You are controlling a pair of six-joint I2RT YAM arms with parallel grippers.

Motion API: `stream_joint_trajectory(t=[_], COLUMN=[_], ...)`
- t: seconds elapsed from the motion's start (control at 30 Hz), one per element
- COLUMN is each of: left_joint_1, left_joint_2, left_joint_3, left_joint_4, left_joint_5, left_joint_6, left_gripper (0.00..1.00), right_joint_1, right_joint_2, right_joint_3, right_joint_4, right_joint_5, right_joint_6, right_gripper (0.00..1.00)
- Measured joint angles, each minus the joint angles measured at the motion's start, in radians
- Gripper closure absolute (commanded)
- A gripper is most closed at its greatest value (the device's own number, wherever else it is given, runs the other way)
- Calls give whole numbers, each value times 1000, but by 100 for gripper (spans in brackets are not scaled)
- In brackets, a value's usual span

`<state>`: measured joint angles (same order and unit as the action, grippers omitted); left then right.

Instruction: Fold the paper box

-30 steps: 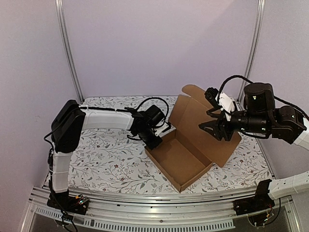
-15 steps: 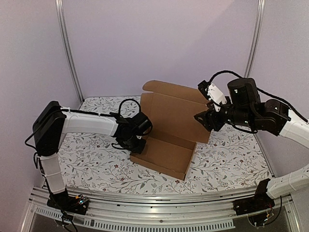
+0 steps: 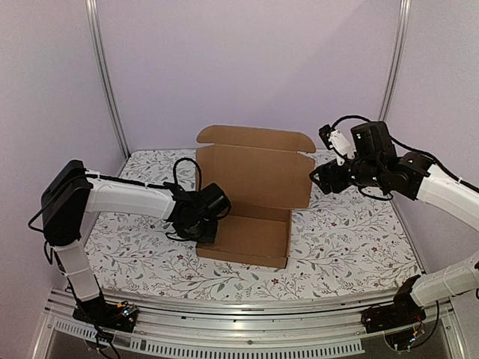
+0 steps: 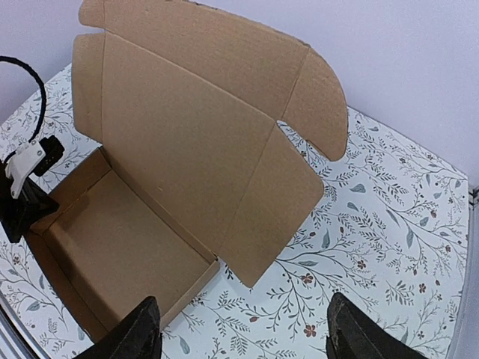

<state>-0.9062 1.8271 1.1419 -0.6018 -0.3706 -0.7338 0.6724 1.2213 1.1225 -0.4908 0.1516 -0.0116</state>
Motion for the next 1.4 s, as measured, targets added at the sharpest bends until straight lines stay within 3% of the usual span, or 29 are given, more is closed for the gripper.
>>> stream_joint_trajectory(t=[0.3,0.63,1.2,1.4], left_joint_1=[-14,-23,-34,-34], left_joint_2=[-1,-1,-1,-2], left_joint_3=[0,0,0,0], left_joint_4=[-3,-5,-6,-5], left_joint_5=[2,7,14,14], left_joint_6=[-12,-12,-19,-22], left_gripper=[100,100,100,100], right_joint_1=[-201,-292,-320,-320], right_joint_2=[115,246,311,311], right_joint_3=[-2,0,31,30], right_joint_4=[120,240,332,335], right_joint_5=[-322,-501,-655,-664], right_joint_6=[80,106,100,94], right_gripper=[30,40,99,100])
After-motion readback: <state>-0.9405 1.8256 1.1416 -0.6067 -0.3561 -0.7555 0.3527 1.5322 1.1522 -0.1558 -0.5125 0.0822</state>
